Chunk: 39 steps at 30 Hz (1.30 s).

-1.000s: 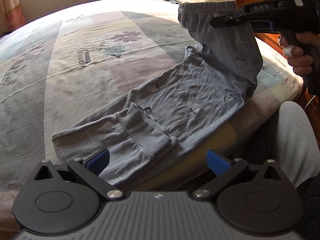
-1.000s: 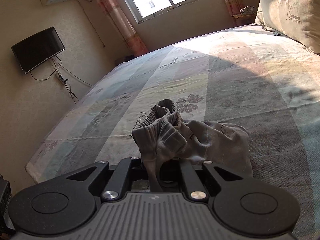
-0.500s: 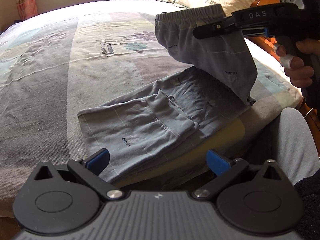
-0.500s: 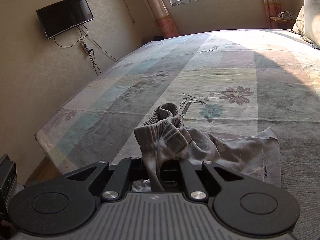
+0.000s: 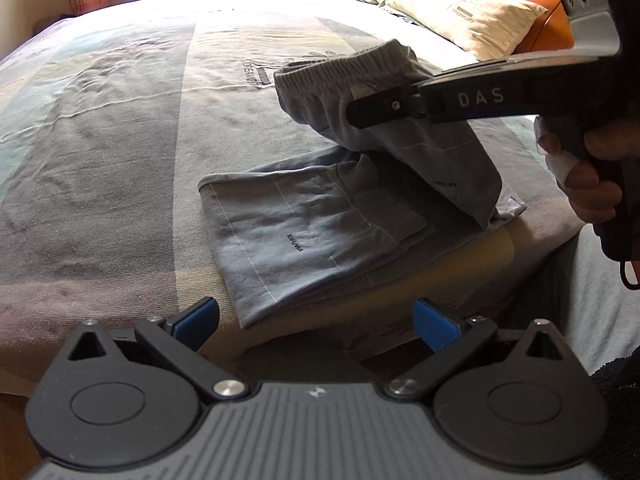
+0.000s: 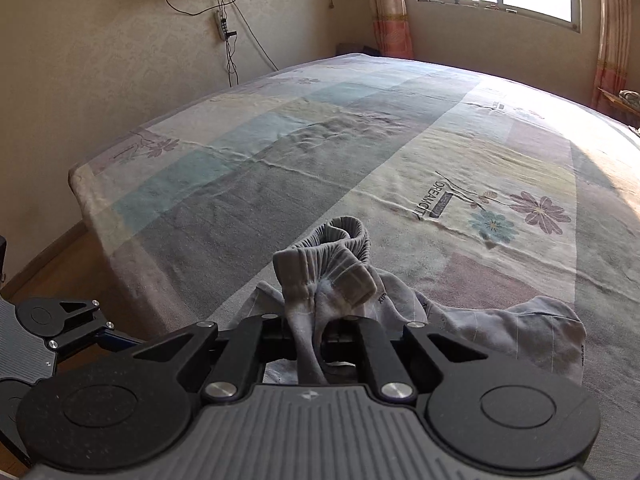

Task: Fold clothes
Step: 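Lower the waistband onto the folded legs with the right gripper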

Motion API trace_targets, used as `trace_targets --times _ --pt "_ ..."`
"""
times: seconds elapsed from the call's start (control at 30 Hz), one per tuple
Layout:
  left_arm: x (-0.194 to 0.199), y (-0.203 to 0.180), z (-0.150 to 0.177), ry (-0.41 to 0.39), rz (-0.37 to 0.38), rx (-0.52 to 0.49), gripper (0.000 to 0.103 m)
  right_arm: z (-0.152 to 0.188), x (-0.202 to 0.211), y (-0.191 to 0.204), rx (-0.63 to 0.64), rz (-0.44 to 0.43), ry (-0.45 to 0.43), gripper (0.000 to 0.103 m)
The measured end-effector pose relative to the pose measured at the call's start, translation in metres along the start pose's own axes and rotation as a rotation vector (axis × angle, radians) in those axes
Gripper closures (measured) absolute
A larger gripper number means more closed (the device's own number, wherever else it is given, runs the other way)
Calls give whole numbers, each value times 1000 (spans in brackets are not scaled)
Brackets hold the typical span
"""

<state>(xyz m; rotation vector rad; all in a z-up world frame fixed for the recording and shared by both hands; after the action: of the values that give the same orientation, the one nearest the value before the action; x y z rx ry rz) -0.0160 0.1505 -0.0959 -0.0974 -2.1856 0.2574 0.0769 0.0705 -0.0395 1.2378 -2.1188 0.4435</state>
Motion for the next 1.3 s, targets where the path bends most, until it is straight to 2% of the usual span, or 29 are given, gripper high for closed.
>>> trace_targets --times 0.13,0.6,0.77,0.93,1.2,1.3 --pt "2 9 4 0 -13 42 1 4 -13 13 60 46 32 93" --pt "13 32 34 -13 -72 207 1 14 -37 49 265 154 55 93" --pt "12 39 45 2 -83 224 1 21 -52 62 341 174 82 93" --pt "11 40 32 0 -72 121 1 30 -67 73 403 183 114 92" --pt "8 40 6 -15 -77 -15 1 23 -67 73 365 144 123 92" --pt "4 40 1 -16 -63 -33 1 22 -69 75 362 123 130 90"
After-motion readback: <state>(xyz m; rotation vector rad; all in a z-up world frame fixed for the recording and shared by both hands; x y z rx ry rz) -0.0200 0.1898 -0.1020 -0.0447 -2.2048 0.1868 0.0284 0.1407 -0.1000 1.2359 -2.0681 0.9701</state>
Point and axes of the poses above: each gripper's, at about its wrist camera, not at the fingertips, and x roughly against the way its jaws point, y to its left, z to its underside, the point moved 8 cm from there along -x, roughly the way its jaws point, and after that the axes turned 6 degrees about x, right-handed, at the moved point
